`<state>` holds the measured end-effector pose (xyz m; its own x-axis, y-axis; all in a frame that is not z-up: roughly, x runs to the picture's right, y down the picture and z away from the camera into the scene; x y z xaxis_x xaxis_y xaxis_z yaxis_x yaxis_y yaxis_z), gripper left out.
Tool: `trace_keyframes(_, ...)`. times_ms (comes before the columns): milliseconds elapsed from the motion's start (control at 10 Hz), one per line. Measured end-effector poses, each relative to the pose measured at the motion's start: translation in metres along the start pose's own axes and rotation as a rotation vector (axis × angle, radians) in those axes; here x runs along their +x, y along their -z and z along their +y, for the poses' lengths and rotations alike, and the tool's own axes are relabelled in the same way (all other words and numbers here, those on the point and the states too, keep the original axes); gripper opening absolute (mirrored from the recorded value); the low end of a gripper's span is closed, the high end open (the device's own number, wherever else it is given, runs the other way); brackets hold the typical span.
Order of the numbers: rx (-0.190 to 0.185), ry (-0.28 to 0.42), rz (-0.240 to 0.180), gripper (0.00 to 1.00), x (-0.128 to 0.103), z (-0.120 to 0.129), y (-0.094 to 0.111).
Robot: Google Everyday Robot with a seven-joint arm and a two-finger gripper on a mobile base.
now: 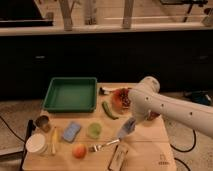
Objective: Place towel in tray
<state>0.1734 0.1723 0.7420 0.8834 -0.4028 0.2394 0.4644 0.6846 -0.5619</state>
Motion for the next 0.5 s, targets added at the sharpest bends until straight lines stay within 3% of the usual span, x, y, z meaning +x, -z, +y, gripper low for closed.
trace_keyframes(100, -0.003, 0.004, -0.001, 0.34, -0.003, -0.002, 0.001)
trace_keyframes(300, -0.003, 0.01, 0.0, 0.33, -0.007, -0.008, 0.001)
trace_keyframes(500, -0.003, 0.012, 0.001, 0.18, -0.01, -0.013, 0.002)
